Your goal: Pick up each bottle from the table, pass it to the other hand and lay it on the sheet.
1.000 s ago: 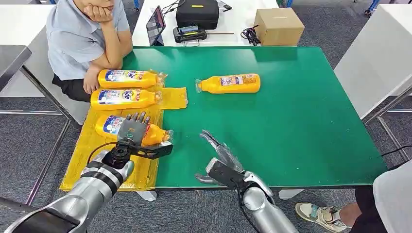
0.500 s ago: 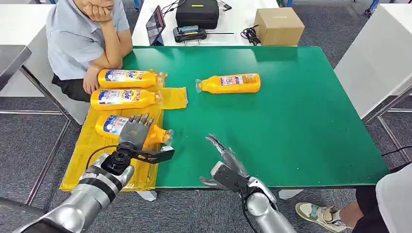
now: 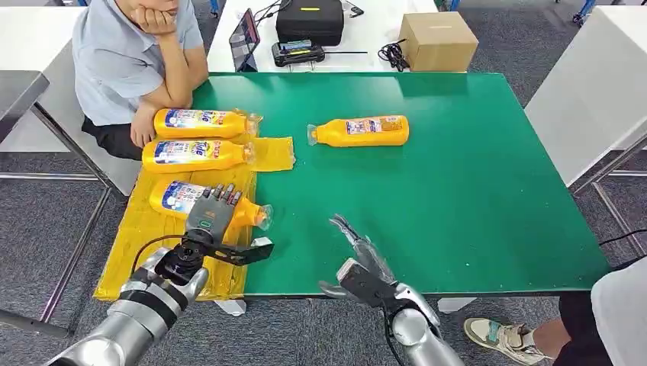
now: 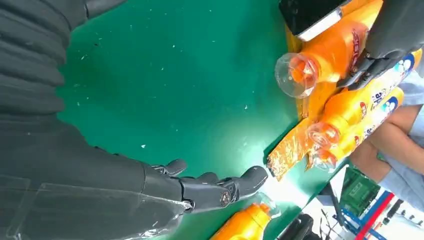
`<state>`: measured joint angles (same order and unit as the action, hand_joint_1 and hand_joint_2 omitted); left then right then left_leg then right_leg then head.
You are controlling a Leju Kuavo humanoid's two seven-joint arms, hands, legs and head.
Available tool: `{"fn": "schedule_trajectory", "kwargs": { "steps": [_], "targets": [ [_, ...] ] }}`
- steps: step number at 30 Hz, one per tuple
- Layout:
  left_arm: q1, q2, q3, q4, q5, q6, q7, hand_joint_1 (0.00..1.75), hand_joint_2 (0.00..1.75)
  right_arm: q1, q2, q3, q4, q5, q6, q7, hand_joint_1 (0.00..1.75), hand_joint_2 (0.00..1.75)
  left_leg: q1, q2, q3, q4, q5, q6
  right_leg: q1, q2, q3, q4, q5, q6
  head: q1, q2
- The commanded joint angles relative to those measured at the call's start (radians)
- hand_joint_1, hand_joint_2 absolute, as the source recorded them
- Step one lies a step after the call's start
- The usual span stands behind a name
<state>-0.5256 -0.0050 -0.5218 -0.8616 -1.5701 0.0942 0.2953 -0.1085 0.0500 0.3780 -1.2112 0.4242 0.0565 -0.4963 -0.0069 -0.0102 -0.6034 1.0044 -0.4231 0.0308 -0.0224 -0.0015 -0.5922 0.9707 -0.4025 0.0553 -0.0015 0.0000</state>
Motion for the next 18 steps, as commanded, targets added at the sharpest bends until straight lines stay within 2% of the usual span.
{"fn": "schedule_trajectory", "kwargs": {
  "steps": [1,3,5,9,12,15,18],
  "targets": [
    [0.110,0.085,-0.018,-0.232,0.004,0.049,0.001,0.00,1.75,0.042,-0.024,-0.045,-0.049,0.009,-0.015,0.007,0.00,1.75,0.001,0.001,0.002,0.000,-0.001,-0.001,0.001,0.001,0.002,0.000,-0.001,-0.002,0.000,0.000],
    [0.150,0.096,-0.008,-0.285,-0.001,0.075,0.001,0.00,1.75,0.053,-0.025,-0.052,-0.059,0.010,-0.017,0.008,0.00,1.75,0.001,0.001,0.002,0.000,-0.001,-0.001,0.001,0.001,0.002,0.000,-0.001,-0.002,0.000,0.000],
    [0.184,0.081,0.022,-0.312,0.001,0.162,-0.003,0.00,1.75,0.052,-0.023,-0.052,-0.059,0.014,-0.018,0.006,0.00,1.75,0.001,0.003,0.004,0.000,-0.003,-0.002,0.001,0.002,0.003,0.000,-0.002,-0.003,0.000,0.000],
    [0.187,0.077,0.023,-0.314,-0.001,0.164,-0.002,0.00,1.75,0.049,-0.021,-0.051,-0.057,0.014,-0.018,0.006,0.00,1.75,0.001,0.002,0.002,0.000,-0.002,-0.002,0.001,0.001,0.001,0.000,-0.001,-0.002,0.000,0.000],
    [0.209,0.073,0.037,-0.319,-0.001,0.240,-0.008,0.00,1.75,0.040,-0.023,-0.044,-0.048,0.017,-0.018,0.006,0.00,1.75,0.001,0.002,0.002,0.000,-0.002,-0.002,0.002,0.002,0.002,0.000,-0.001,-0.003,0.000,0.000],
    [0.279,0.048,0.083,-0.381,0.019,0.304,-0.070,0.00,1.75,0.052,-0.029,-0.045,-0.062,0.018,-0.021,0.007,0.00,1.75,0.001,0.003,0.003,-0.001,-0.002,-0.002,0.001,0.002,0.002,-0.001,-0.001,-0.002,0.000,0.000],
    [0.352,0.027,0.099,-0.462,0.150,0.360,-0.168,0.00,1.75,0.071,-0.026,-0.057,-0.089,0.012,-0.029,0.003,0.00,1.75,0.001,0.003,0.004,0.000,-0.003,-0.001,0.001,0.002,0.003,-0.001,-0.002,-0.002,0.000,0.000]
  ]
}}
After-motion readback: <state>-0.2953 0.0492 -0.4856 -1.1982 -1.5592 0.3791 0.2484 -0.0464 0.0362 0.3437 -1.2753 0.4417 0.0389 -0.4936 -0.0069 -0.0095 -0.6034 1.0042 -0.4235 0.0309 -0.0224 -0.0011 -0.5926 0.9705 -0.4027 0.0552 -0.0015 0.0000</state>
